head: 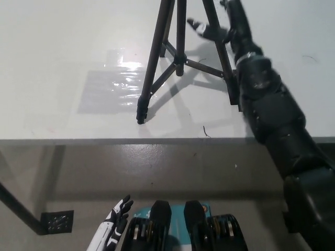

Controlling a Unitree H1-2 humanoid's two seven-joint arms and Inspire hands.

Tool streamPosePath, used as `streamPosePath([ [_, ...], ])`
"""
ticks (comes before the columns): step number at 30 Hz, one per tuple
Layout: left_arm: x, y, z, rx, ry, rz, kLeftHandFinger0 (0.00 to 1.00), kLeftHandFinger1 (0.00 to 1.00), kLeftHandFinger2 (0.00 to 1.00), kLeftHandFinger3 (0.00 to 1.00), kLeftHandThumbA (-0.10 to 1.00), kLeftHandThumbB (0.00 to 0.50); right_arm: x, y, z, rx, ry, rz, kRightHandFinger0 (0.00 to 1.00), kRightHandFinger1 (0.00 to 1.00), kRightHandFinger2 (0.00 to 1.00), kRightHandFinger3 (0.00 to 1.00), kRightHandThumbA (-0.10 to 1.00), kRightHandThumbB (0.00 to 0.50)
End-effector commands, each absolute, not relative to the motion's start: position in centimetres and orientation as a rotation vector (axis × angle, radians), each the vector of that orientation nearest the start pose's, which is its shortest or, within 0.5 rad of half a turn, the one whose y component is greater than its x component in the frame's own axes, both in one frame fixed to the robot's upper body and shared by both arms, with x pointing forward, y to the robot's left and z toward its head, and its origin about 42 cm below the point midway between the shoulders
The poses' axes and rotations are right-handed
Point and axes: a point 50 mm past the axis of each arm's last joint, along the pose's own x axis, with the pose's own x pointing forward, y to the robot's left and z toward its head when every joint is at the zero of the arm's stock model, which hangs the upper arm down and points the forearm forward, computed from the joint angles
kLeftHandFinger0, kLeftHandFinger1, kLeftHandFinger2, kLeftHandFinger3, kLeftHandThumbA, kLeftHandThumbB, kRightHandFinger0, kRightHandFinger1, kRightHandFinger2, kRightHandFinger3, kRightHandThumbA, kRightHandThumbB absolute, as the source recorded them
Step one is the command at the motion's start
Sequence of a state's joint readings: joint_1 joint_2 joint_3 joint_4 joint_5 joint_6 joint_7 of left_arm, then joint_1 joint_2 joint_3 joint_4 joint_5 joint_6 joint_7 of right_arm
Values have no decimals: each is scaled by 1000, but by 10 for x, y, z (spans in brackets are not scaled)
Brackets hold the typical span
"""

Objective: A tripod lies near the right hand side of the table and the robot grab a leg of the tripod using its right hand and put it up right.

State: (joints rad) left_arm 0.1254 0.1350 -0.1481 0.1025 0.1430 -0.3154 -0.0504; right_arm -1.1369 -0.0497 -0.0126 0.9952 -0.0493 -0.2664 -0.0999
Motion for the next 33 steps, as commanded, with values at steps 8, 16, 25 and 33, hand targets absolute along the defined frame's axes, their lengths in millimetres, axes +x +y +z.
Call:
streamPosePath([
  [8, 237, 221, 65, 284, -137, -240, 1000, 1000, 1000, 1000, 1000, 433, 457, -166, 432, 90, -819, 301, 1000, 1000, 1000, 1000, 831, 500],
  [16, 238, 223, 64, 271, -134, -246, 1000, 1000, 1000, 1000, 1000, 438, 314, -204, 394, -95, -1067, 184, 1000, 1000, 1000, 1000, 1000, 500],
  [25, 238, 221, 61, 262, -136, -238, 1000, 1000, 1000, 1000, 1000, 435, 239, -218, 331, -32, -1121, 147, 1000, 1000, 1000, 1000, 944, 500],
  [33, 234, 214, 58, 237, -127, -249, 1000, 1000, 1000, 1000, 1000, 450, 209, -227, 269, -96, -988, 117, 1000, 1000, 1000, 1000, 930, 414],
])
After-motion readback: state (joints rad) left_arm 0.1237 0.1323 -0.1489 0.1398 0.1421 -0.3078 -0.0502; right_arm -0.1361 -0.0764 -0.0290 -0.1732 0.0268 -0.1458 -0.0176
